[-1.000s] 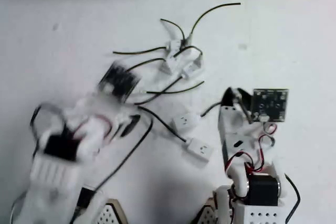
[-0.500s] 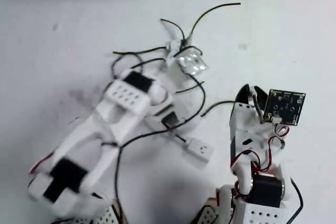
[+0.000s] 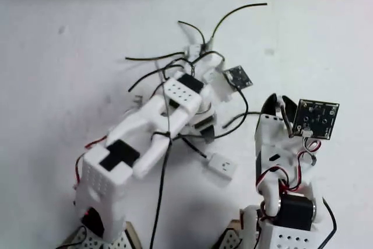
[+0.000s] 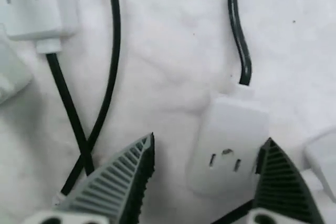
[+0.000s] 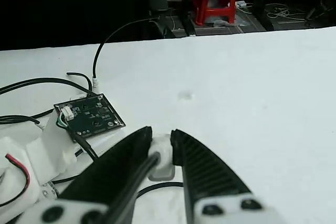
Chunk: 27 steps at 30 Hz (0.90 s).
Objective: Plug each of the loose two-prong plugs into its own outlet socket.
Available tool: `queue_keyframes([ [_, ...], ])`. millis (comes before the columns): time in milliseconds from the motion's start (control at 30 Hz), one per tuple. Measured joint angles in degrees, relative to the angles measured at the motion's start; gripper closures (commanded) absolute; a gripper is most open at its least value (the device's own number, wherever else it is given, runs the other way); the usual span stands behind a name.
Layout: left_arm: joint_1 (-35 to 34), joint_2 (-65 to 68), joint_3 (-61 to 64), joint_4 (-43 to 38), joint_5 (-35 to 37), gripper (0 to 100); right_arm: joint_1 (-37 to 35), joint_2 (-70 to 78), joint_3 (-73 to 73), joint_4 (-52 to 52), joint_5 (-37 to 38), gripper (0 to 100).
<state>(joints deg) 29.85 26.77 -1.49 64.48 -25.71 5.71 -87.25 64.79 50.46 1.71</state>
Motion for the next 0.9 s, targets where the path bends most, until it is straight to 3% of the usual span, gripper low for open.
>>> queue_keyframes([
  [233, 2.02, 3.43, -2.81, 4.22, 0.0, 98, 0.0, 0.0, 0.0, 0.0, 0.0, 98.1],
  [467, 2.81, 0.79, -3.08, 10.02, 0.0, 98, 0.44, 0.0, 0.0, 0.0, 0.0, 98.1],
  [900, -6.24, -32.7, -3.08, 26.81, 0.0, 96, 0.53, 0.0, 0.0, 0.0, 0.0, 98.1],
])
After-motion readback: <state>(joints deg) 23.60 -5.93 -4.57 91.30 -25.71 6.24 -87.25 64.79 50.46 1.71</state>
